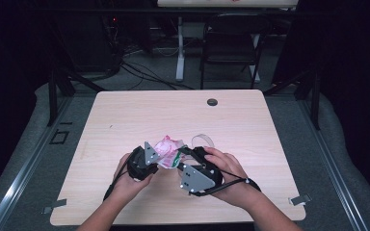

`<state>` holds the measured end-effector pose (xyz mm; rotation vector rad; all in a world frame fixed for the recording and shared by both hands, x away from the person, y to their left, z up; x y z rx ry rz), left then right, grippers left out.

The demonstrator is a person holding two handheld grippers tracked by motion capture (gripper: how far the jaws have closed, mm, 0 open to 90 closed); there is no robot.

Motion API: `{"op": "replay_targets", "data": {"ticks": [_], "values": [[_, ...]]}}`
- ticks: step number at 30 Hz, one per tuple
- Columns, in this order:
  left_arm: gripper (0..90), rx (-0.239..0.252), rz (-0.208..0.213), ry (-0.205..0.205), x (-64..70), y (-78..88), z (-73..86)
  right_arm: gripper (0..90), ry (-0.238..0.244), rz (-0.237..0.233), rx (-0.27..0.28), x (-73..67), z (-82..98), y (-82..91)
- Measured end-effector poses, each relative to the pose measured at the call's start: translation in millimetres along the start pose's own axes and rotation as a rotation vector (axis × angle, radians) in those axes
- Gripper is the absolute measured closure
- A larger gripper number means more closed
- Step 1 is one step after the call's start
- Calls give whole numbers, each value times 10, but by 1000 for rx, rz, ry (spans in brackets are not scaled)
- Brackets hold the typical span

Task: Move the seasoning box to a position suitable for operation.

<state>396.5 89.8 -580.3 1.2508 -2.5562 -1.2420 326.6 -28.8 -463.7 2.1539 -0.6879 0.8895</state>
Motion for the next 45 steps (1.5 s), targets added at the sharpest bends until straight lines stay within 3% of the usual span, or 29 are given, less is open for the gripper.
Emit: {"op": "replay_targets", "data": {"ticks": [3, 5, 8, 9, 11, 13, 14, 15, 18, 22, 23, 25, 30, 38, 45], "values": [[611, 4, -2, 0, 12, -1, -13, 572, -29, -26, 17, -32, -10, -34], [610, 4, -6, -4, 13, -1, -19, 578, -11, -33, -4, -24, 3, -30], [611, 8, -7, -4, 11, -4, -27, 600, -13, -39, 0, -24, -10, -40], [611, 8, -6, -3, 9, -4, -27, 612, -33, -43, 14, -34, -23, -52], [611, 8, -10, -3, 3, -1, -26, 650, -23, -60, -8, -28, -11, -40], [612, 1, -7, -4, 2, 5, -18, 690, -47, -98, -27, -48, 1, -36], [612, -1, -8, -6, -2, 7, -16, 712, -88, -102, 4, -70, -20, -60], [612, -2, -9, -5, -4, 7, -12, 730, -74, -113, -23, -62, 0, -45], [612, 3, -13, -9, -13, 7, -11, 769, -83, -137, -34, -73, 11, -43], [613, 4, -17, -13, -25, 14, -8, 799, -131, -147, 2, -97, -9, -72], [613, 5, -18, -13, -28, 15, -9, 805, -104, -148, -29, -78, 16, -51], [613, 4, -18, -16, -36, 18, -11, 822, -99, -154, -41, -72, 23, -45], [613, 10, -19, -14, -46, 24, -18, 875, -127, -177, -33, -96, 10, -45], [614, 9, -20, -23, -51, 36, -20, 888, -156, -207, -40, -92, 12, -31], [614, 23, -39, -39, -65, 55, -45, 900, -226, -223, -22, -83, 11, -21]]}}
Point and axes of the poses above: each handheld gripper's, and its own axes: y roughly backward along the jaws, z roughly out of its underside, x roughly to its right, the point moved 10 cm from there along -y, roughly forward along the jaws, and after that the axes turned 2 degrees about z, right-handed, at the moved point
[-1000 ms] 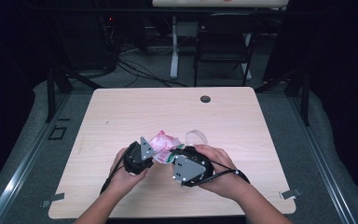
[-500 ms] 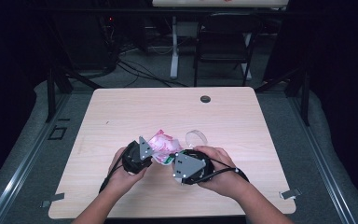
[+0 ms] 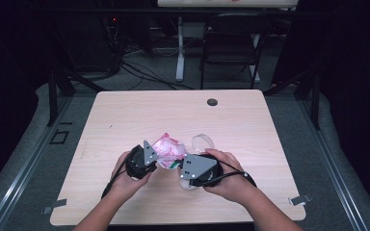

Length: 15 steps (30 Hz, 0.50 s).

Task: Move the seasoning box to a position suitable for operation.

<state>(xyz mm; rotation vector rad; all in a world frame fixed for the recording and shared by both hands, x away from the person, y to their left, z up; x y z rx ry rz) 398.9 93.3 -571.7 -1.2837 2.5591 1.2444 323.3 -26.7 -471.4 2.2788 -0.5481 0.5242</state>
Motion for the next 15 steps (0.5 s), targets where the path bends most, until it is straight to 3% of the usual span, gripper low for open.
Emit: {"op": "replay_targets", "data": {"ticks": [6, 15], "values": [[615, 5, -26, -22, -10, 15, -12, 900, -89, -30, 24, 32, 10, 8], [616, 19, -81, -43, -68, 54, -60, 900, -177, -1, 43, 134, 43, 20]]}}
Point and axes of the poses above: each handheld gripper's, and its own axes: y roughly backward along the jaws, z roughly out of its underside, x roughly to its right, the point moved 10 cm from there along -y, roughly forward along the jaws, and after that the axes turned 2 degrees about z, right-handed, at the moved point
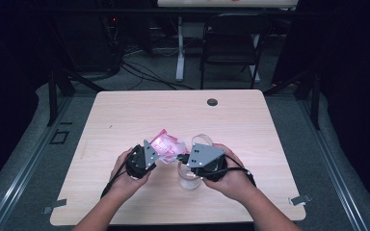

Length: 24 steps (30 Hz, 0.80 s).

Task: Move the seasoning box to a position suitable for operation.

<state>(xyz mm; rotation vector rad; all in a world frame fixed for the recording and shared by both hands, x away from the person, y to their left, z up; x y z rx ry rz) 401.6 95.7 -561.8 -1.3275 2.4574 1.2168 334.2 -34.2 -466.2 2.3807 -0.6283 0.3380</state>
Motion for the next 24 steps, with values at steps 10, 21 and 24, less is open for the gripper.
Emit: {"op": "replay_targets", "data": {"ticks": [10, 21, 24], "values": [[620, 2, -30, -34, -8, 10, -13, 900, -56, 38, 6, 102, 62, 3], [624, 47, -115, -83, -70, 113, -85, 900, -96, 7, 45, -16, 12, 89], [625, 46, -134, -107, -63, 113, -82, 900, -121, 1, 46, -20, 51, 93]]}}
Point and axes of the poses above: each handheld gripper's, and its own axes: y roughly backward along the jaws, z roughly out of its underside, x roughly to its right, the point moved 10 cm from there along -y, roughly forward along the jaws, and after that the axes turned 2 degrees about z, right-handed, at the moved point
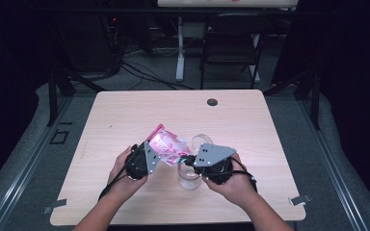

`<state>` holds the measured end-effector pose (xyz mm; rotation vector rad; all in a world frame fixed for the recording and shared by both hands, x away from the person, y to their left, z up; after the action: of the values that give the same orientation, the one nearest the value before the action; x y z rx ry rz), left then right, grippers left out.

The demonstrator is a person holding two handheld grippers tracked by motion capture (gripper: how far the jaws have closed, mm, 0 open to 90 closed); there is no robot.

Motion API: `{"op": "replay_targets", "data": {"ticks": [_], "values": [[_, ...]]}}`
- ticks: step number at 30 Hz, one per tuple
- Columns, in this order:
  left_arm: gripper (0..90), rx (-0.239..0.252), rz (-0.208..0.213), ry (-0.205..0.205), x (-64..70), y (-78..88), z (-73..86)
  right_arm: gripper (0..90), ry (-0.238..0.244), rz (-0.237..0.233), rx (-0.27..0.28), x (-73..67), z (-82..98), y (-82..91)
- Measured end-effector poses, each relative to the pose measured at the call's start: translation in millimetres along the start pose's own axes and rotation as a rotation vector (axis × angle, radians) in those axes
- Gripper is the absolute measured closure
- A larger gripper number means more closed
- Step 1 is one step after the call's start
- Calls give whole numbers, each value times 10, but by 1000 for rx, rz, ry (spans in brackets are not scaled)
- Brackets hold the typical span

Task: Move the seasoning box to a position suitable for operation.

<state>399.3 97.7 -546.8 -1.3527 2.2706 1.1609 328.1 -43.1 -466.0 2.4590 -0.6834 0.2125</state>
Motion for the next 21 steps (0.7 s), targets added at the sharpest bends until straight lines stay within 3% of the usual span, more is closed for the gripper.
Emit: {"op": "replay_targets", "data": {"ticks": [21], "values": [[628, 32, -94, -163, 11, 33, -39, 900, -48, -11, 10, -79, 164, 35]]}}
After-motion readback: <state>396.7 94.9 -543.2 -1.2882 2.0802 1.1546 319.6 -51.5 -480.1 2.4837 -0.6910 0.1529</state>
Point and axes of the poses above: each handheld gripper's, and its own axes: y roughly backward along the jaws, z roughly out of its underside, x roughly to its right, the point moved 10 cm from there along -y, roughly forward along the jaws, and after that the axes turned 2 degrees about z, right-handed, at the moved point
